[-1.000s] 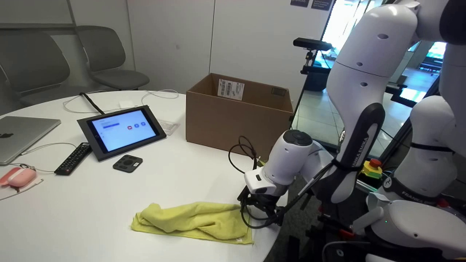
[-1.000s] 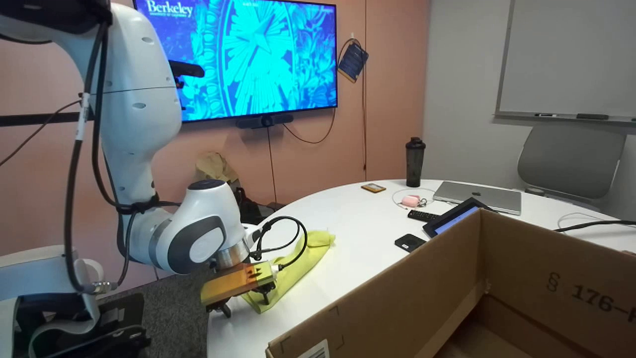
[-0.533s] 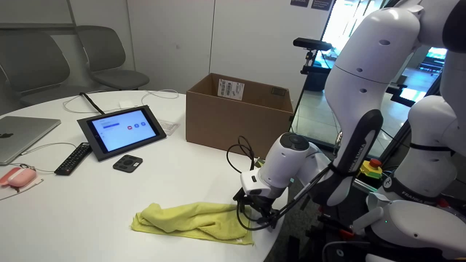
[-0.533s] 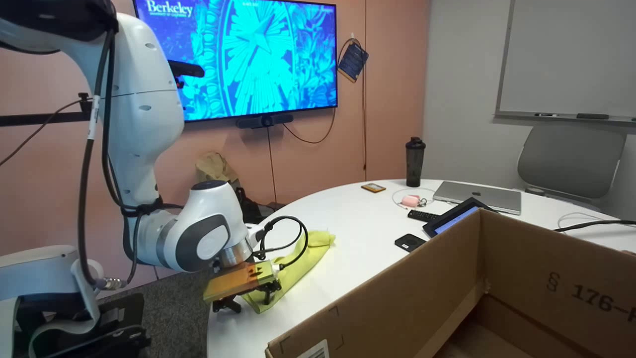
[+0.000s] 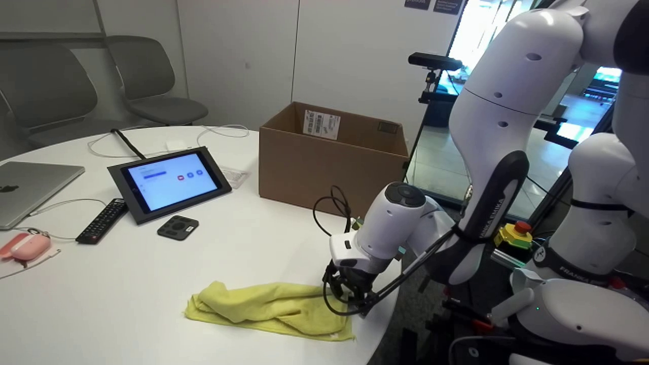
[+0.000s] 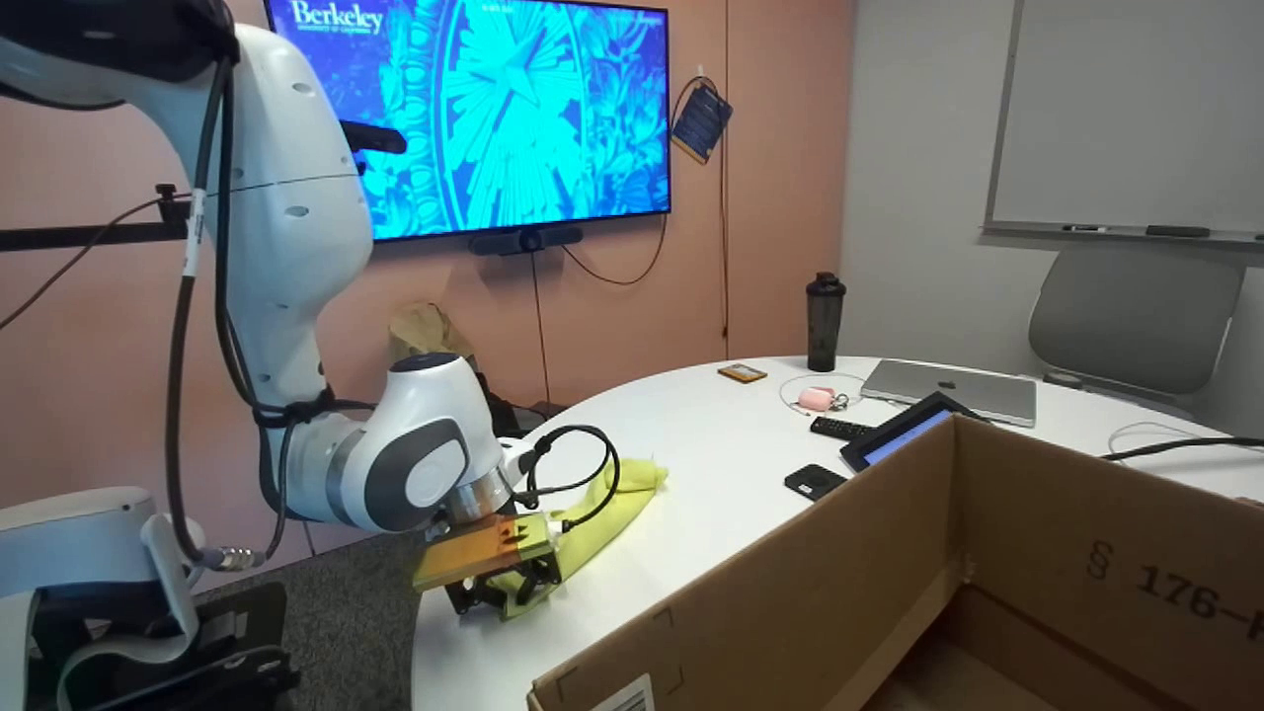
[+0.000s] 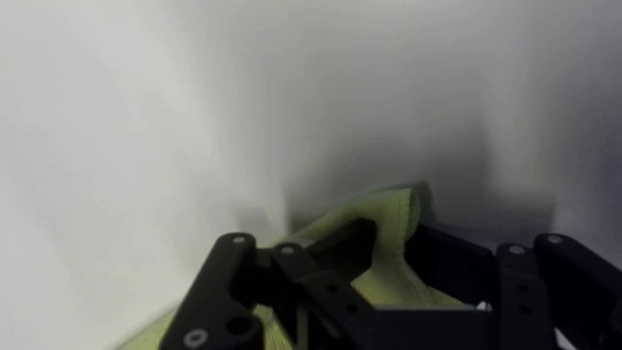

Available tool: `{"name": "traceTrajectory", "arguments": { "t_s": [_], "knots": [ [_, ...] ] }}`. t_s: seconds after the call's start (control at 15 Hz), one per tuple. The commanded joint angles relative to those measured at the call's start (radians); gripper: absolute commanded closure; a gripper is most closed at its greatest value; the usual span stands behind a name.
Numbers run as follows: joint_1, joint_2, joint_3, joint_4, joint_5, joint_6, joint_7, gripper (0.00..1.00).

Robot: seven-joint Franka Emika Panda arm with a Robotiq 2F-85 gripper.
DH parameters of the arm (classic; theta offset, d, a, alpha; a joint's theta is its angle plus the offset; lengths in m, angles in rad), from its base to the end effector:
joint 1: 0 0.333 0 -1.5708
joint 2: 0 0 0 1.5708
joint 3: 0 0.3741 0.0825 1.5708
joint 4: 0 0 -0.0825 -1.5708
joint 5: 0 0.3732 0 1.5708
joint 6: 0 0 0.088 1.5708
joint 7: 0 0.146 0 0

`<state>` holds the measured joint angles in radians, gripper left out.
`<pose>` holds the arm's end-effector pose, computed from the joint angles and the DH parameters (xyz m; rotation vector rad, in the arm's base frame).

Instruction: Place the green marker on the yellow towel, fold the yellow towel and place it inside the brown box

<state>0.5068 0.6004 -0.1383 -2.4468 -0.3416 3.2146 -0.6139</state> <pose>0.4592 0.2063 0.1018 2.3646 1.9038 0.2223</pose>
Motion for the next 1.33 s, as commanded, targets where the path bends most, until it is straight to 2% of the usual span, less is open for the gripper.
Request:
{"name": "traceTrajectory", "arguments": {
  "t_s": [0.0, 0.07, 0.13, 0.47, 0.53, 0.6, 0.67, 0.93, 1.07, 1.2, 1.27],
  "knots": [
    [-0.018, -0.002, 0.004, 0.017, -0.048, -0.031, 0.047, 0.99],
    [-0.021, -0.009, 0.004, 0.014, -0.055, -0.037, 0.051, 1.00],
    [-0.031, -0.021, 0.008, 0.008, -0.062, -0.046, 0.053, 0.96],
    [-0.061, -0.094, 0.020, -0.007, -0.110, -0.069, 0.067, 0.96],
    [-0.052, -0.102, 0.018, -0.008, -0.070, -0.066, 0.038, 0.96],
    [-0.071, -0.117, 0.040, -0.005, -0.064, -0.074, 0.040, 0.96],
    [-0.103, -0.131, 0.067, 0.004, -0.104, -0.086, 0.077, 0.96],
    [-0.218, -0.169, 0.202, 0.033, -0.083, -0.125, 0.091, 0.97],
    [-0.254, -0.159, 0.264, 0.074, -0.058, -0.156, 0.119, 0.97],
    [-0.242, -0.118, 0.281, 0.141, -0.029, -0.191, 0.188, 0.97],
    [-0.184, -0.099, 0.239, 0.180, 0.005, -0.208, 0.233, 0.97]
  ]
}}
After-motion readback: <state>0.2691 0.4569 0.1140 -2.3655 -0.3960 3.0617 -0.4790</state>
